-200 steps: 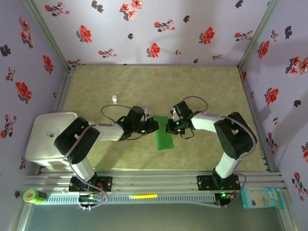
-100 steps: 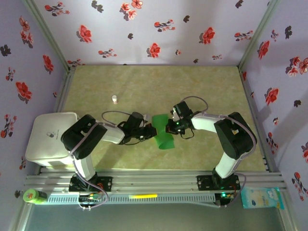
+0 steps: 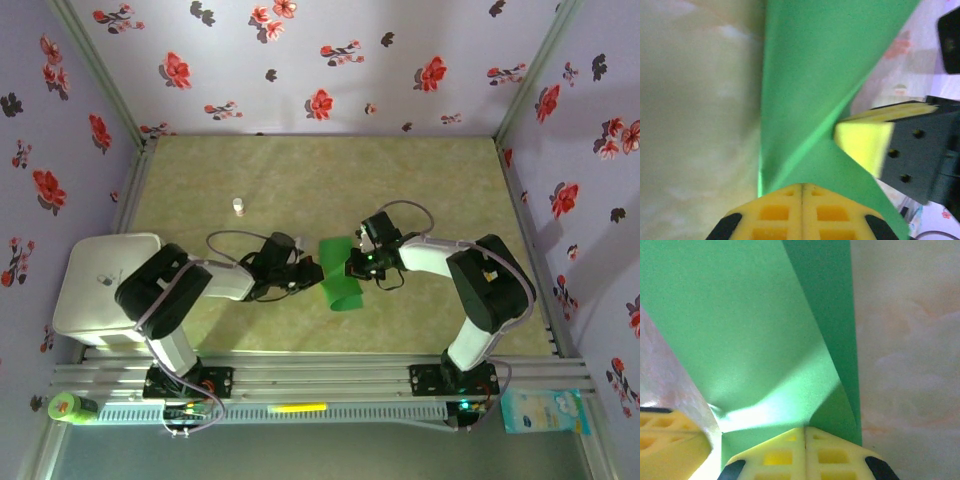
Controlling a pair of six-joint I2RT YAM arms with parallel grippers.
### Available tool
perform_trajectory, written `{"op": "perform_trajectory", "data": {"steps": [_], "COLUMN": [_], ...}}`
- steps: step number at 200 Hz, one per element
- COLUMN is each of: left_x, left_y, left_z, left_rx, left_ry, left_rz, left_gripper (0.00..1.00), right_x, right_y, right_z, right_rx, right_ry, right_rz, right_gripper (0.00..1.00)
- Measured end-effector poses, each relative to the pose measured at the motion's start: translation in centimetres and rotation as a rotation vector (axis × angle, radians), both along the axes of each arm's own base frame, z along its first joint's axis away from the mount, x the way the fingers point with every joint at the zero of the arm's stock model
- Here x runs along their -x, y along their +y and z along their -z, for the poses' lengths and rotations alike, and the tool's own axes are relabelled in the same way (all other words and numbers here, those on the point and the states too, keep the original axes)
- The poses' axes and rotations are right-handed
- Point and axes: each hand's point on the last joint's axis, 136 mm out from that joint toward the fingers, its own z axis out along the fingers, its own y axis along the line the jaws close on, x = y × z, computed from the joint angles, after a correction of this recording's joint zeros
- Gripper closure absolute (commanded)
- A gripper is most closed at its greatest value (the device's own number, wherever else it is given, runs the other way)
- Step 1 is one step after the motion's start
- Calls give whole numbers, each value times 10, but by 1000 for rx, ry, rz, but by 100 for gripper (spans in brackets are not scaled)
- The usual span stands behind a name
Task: Fold a paper plane with a square sheet of paper (pick it up from the middle)
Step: First fold the square sheet of paper in half at the center of the table.
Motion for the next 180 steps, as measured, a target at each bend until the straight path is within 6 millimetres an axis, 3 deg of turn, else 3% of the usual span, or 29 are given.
{"op": "perform_trajectory", "data": {"steps": [33,50,112,156,180], "left_x": [-10,-7,17,21,30], "left_y": [-15,-20,-31,-23,-10], "left_z": [-41,-45,-9,4,21], "left_rx": [34,34,-50,-88,-130], "left_ry": [-37,-36,48,66,93], "left_rz": [11,24,82,70,65], "left_gripper": [100,100,100,100,100], "right_x": [0,0,0,1,1], "right_y": [-1,-1,-2,-2,-2], "right_z": [0,0,0,0,1], "right_rx": [5,5,6,3,1], "right_ry": [-1,1,1,-3,-5], "right_rz": [5,8,12,12,13], "right_gripper": [100,100,100,100,100]}}
